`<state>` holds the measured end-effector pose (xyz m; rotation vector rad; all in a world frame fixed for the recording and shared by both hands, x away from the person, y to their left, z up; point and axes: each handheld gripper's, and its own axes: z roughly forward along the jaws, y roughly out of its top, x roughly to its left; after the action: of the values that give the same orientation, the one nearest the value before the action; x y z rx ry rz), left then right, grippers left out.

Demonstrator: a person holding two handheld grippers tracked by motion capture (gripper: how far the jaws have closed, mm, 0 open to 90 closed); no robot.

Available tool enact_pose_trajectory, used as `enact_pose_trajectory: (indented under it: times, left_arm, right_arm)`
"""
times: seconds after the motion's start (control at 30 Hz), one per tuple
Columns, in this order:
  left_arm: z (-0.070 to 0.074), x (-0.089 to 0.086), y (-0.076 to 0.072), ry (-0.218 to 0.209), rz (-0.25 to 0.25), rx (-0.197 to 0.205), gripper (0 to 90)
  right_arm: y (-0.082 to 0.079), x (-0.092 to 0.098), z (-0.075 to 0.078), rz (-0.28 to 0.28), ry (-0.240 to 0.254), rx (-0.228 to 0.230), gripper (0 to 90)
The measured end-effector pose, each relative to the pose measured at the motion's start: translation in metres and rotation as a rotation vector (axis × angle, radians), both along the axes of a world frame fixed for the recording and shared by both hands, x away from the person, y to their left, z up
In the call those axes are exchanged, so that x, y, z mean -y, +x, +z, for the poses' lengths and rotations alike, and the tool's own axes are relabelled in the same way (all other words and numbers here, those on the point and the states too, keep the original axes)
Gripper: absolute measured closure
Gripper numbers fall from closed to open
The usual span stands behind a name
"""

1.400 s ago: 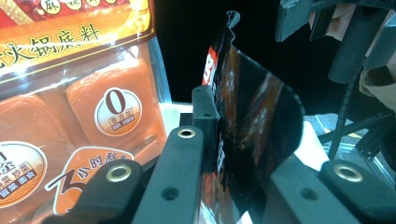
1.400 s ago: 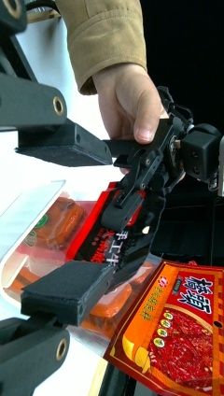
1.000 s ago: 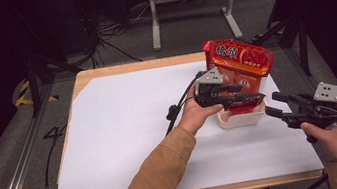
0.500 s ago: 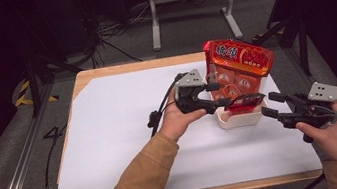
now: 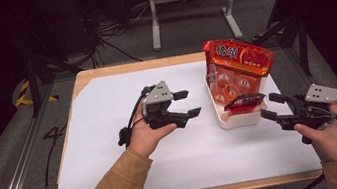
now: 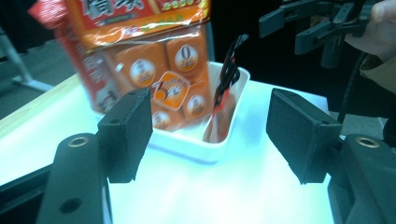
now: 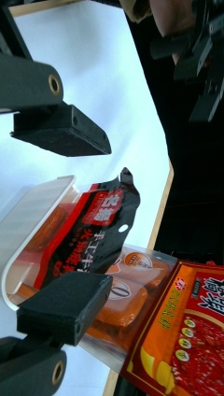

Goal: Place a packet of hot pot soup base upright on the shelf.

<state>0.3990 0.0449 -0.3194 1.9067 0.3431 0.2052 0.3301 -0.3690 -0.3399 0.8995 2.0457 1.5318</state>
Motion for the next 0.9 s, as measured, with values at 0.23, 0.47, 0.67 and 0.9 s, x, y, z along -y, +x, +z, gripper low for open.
enact_pose_trajectory:
  times: [0.23,0.47,0.67,0.9]
  left_arm:
    - [-0.008,-0.040,-0.015,-0.006,0.069,-0.011,30.6]
    - [-0.021,-0.067,-0.024,0.007,0.113,-0.032,30.1]
    - [-0.033,-0.085,-0.030,0.010,0.154,-0.041,29.3]
    - [-0.047,-0.097,-0.032,0.027,0.191,-0.052,28.4]
  right_arm:
    - [0.001,-0.002,-0.012,-0.004,-0.015,-0.021,30.9]
    - [0.000,-0.004,-0.020,-0.012,-0.034,-0.027,30.1]
    - [0.000,-0.002,-0.026,-0.017,-0.041,-0.036,30.1]
    - [0.001,-0.002,-0.033,-0.016,-0.047,-0.052,30.0]
